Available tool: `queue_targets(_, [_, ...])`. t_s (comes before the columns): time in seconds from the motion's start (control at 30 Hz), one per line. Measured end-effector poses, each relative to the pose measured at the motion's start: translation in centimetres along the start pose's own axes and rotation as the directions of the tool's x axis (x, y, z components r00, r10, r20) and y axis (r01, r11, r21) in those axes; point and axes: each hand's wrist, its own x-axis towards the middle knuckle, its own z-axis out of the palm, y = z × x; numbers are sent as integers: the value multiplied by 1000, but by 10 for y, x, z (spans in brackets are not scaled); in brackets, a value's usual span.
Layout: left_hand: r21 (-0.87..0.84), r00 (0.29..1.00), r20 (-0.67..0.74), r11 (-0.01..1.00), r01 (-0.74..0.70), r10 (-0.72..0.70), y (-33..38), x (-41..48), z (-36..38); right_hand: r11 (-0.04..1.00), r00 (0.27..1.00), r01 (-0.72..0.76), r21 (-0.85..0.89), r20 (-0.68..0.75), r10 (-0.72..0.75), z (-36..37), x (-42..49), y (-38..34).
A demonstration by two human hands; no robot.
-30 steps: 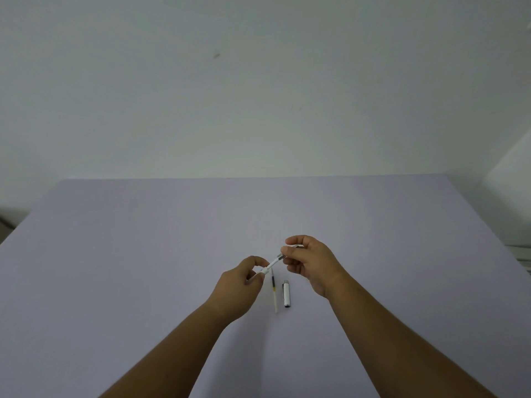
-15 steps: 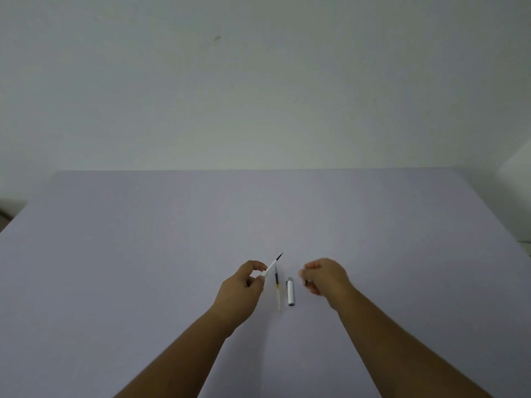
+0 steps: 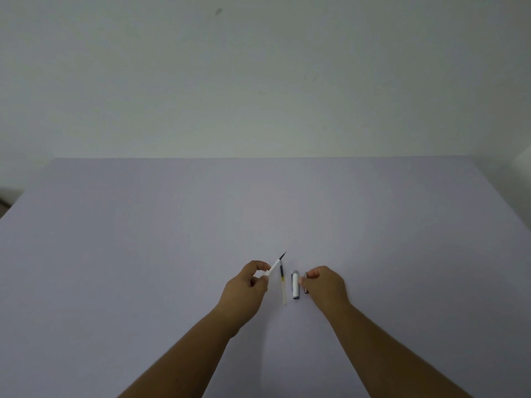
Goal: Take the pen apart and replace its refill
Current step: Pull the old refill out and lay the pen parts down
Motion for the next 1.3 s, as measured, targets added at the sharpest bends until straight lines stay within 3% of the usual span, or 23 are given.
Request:
queue_targets(0.3, [16,1000,17,1000,4,-4,-1,-2,2,999,1000,-19,39,-2,19,-2,-5,0])
queue_targets(0.4, [23,1000,16,1000,3,-3,-1,-1,3,985,998,39,170,-59,-29,-9,-11,-9])
queue_targets(0.5, [19,1000,16,1000,-2,1,2,0,7,890,993,-18,456,110,-37,-15,-20,-27])
queue_targets(0.6, [2,1000,15,1000,-12,12,7,1,12,877,964,-57,476,256,-77,-17,-27,-39])
queue_targets(0.73, [-2,999,22,1000,-24,24,11,2,16,828,979,-54,558,193,-65,-23,-22,-44])
queue_targets(0.87, [-12,1000,31,1000,-7,7,7,3,13,625,989,-139,768,80,122,-43,2,-44])
queue_targets(0.93, [-12,1000,26,1000,9,-9,3,4,12,780,991,-104,617,-4,135,-51,14,-30])
queue_targets(1.0, [-8,1000,22,1000,21,-21,-1,5,11,959,996,-73,272,-29,84,-52,17,-15])
queue_targets(1.03, [-8,999,21,1000,27,-27,-2,5,11,993,998,-62,98,2,62,-50,17,-10])
queue_targets(1.13, [-11,999,19,999,42,-41,-4,7,11,987,999,13,-158,41,-7,-40,14,-2])
queue_targets(1.3, [3,999,8,999,43,-43,-6,9,11,973,995,90,-213,71,-77,-30,14,-6])
